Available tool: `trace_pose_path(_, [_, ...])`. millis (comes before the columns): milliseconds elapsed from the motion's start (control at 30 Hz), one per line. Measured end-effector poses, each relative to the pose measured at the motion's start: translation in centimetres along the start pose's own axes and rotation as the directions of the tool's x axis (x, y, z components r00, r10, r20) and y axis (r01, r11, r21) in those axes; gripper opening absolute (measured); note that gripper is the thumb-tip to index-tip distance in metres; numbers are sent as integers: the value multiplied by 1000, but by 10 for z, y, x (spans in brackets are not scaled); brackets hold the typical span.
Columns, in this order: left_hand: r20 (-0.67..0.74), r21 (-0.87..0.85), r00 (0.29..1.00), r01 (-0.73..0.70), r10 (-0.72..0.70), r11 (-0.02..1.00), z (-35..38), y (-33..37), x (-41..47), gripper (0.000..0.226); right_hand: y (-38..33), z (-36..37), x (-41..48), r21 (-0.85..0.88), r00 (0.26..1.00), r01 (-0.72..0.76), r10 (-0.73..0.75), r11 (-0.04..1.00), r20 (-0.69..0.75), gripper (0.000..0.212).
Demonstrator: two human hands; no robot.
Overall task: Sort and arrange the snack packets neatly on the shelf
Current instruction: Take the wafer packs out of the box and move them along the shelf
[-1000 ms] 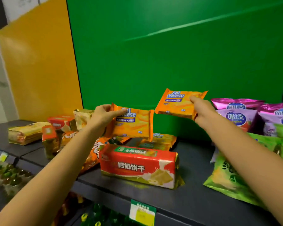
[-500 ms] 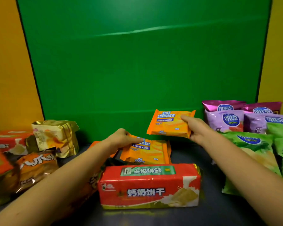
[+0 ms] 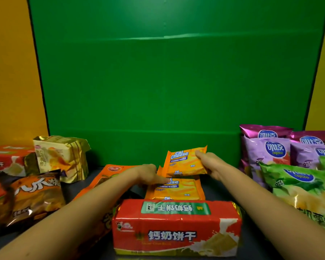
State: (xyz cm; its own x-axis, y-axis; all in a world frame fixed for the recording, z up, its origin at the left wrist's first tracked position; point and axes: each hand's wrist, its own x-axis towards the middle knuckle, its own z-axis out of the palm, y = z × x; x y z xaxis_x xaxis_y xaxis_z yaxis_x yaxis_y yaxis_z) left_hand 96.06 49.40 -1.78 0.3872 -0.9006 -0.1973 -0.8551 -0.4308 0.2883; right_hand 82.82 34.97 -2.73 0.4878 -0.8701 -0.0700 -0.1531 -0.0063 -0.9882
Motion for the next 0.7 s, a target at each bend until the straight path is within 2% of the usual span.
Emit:
trace_pose_path(100, [-121, 110, 993, 17, -3, 994, -7, -4, -2, 65, 2, 5, 3, -69, 999, -9, 11, 998, 41, 27])
trace_pose_path(267, [-288, 84, 958, 25, 1, 996, -25, -29, -13, 51, 5, 5, 3, -382, 998, 31, -7, 924, 64, 14])
trace_pose_path(367, [-429, 66, 903, 41, -8, 997, -29, -48, -26, 42, 4, 6, -7, -607, 998, 56, -24, 793, 61, 24])
trace_pose_path(433, [-497, 45, 868, 47, -19, 998, -30, -60, -39, 39, -3, 7, -16, -742, 997, 80, -56, 666, 57, 20])
trace_pose_path(467, [-536, 32, 844, 52, -27, 998, -30, -67, -47, 37, -8, 7, -19, -795, 994, 97, -93, 599, 51, 28])
trace_pose_path(533, [-621, -9, 782, 58, -51, 998, -32, -82, -65, 35, -19, 7, -27, -848, 976, 159, -208, 505, 58, 48])
trace_pose_path(567, [-658, -38, 750, 62, -71, 997, -32, -90, -75, 34, -26, 8, -34, -848, 960, 213, -265, 486, 89, 50])
trace_pose_path(700, [-750, -147, 634, 121, -190, 982, -25, -128, -115, 29, -47, 20, -65, -761, 868, 449, -430, 468, 247, 32])
